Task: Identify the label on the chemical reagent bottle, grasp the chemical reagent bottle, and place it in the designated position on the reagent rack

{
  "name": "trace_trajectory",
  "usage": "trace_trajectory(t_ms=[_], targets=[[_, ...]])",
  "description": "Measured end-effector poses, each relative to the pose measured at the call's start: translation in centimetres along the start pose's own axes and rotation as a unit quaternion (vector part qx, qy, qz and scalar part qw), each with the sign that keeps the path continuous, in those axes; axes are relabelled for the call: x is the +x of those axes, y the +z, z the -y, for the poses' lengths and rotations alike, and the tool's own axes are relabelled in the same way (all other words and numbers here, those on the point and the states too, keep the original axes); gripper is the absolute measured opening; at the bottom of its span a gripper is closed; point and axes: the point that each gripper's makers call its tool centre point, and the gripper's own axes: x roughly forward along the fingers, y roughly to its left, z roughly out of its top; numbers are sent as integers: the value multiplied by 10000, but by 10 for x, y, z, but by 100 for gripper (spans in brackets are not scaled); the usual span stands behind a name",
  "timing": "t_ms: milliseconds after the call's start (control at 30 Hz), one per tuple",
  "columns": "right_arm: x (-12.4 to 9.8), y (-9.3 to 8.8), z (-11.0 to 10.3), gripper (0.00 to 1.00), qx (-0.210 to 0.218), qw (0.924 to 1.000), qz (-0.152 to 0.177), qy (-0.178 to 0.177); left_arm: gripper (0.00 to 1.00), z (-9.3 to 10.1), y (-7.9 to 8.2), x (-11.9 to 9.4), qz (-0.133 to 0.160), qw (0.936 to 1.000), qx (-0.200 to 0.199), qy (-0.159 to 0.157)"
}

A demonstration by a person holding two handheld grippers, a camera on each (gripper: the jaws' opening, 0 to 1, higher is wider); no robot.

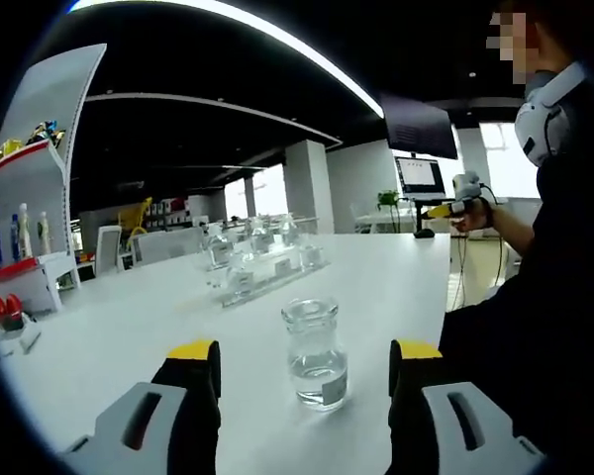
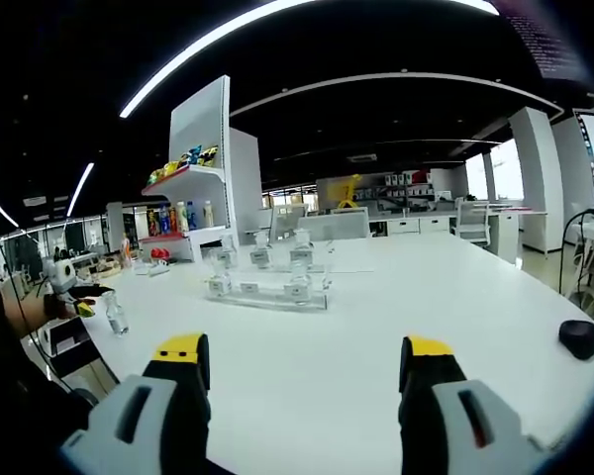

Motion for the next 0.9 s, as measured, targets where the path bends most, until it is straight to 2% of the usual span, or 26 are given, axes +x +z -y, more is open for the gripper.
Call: trace_trajectory(t_ms=[133,900], targets=[[0,1,0,75,-16,10000,-1,4,66,2,0,3,-9,10000,5,-2],[-4,-1,2,75,59,10000,43,-27,64,6,-5,10,-124,9999,56,-64]])
